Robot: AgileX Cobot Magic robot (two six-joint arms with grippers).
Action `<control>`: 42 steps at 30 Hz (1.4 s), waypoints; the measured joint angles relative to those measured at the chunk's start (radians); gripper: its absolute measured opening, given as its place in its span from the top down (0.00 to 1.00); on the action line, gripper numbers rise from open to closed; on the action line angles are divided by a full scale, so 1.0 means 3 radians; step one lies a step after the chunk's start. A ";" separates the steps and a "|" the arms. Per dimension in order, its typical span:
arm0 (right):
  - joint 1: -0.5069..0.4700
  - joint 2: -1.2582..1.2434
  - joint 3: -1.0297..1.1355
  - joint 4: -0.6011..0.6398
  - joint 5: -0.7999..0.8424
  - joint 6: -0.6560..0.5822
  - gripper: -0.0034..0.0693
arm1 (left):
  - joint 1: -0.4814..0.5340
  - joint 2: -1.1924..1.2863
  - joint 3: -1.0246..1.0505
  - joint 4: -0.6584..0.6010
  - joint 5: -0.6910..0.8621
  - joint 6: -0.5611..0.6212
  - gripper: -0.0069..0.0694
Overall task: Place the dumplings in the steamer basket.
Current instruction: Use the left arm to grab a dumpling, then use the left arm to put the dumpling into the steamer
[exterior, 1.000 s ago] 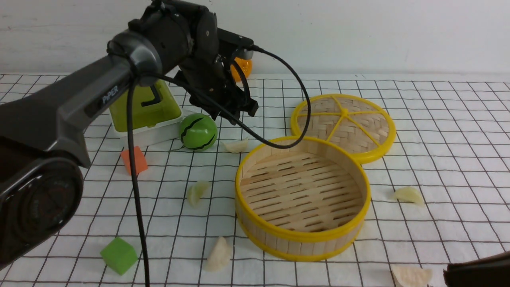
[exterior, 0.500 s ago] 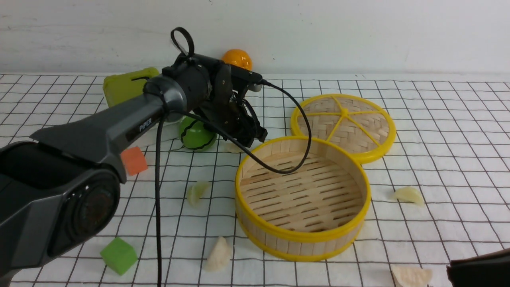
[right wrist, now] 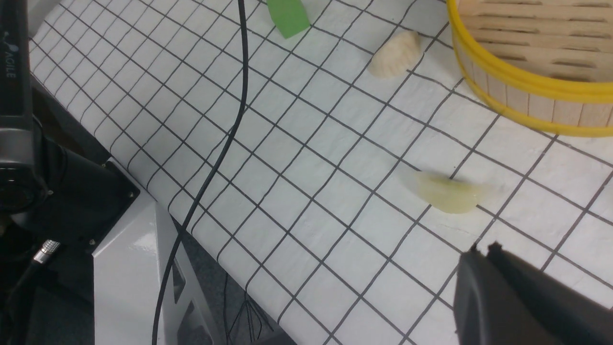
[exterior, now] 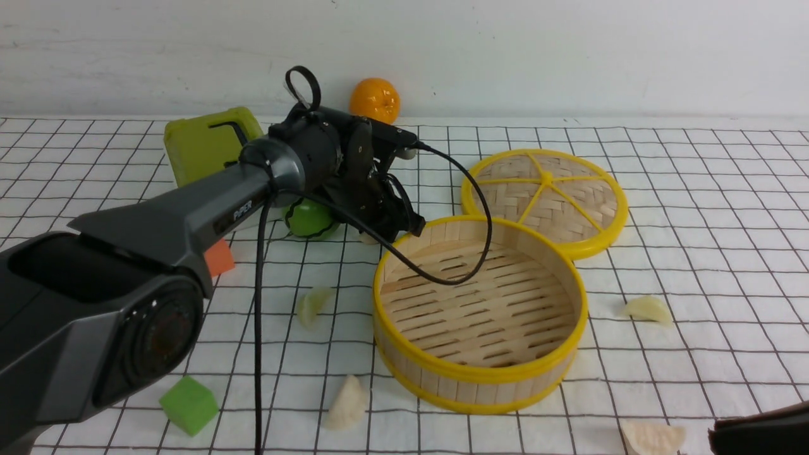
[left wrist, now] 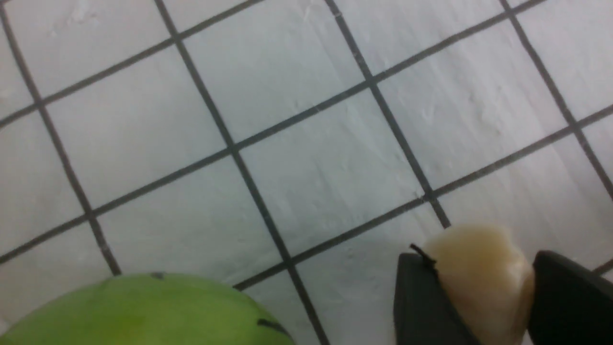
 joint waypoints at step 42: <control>0.0000 -0.0950 0.0014 -0.0120 0.0208 0.0145 0.92 | -0.1214 -0.0870 0.0219 0.0202 0.0781 -0.1660 0.60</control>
